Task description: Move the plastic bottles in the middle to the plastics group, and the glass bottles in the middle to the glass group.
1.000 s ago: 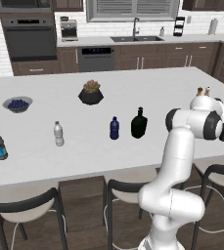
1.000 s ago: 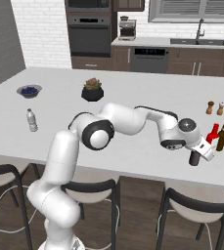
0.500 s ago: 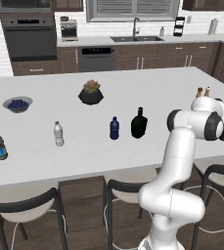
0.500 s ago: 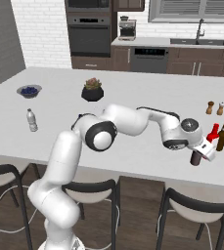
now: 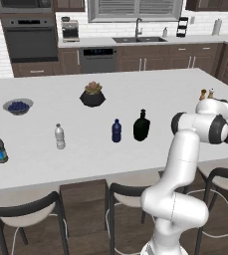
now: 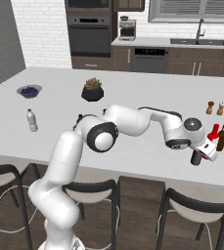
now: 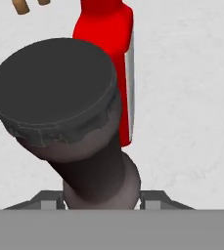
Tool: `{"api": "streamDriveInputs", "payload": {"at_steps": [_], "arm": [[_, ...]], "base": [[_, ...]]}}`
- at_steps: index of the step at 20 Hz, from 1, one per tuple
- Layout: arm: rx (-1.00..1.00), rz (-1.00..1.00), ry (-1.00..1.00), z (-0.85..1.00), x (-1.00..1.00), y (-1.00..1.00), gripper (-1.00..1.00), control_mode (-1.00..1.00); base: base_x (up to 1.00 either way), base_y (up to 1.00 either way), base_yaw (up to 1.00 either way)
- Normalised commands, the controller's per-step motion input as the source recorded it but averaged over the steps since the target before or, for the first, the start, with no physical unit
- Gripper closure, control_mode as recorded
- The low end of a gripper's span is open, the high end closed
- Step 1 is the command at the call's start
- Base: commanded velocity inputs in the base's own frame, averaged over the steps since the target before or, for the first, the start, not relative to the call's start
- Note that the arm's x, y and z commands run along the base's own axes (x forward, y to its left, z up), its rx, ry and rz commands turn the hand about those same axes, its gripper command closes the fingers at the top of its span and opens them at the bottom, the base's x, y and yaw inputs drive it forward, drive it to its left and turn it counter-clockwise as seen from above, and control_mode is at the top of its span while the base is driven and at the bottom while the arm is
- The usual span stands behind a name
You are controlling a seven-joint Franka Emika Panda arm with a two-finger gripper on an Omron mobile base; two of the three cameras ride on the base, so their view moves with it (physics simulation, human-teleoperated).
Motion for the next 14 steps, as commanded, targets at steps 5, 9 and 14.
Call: {"api": "streamDriveInputs", "payload": {"at_steps": [5,9,14], "arm": [[0.00,0.00,0.00,0.00,0.04,0.00,1.00,-1.00],[0.00,0.00,0.00,0.00,0.00,0.00,-1.00,-1.00],[0.00,0.00,0.00,0.00,0.00,0.00,-1.00,-1.00]], "base": [[0.00,0.00,0.00],[0.00,0.00,0.00],[0.00,0.00,0.00]]}}
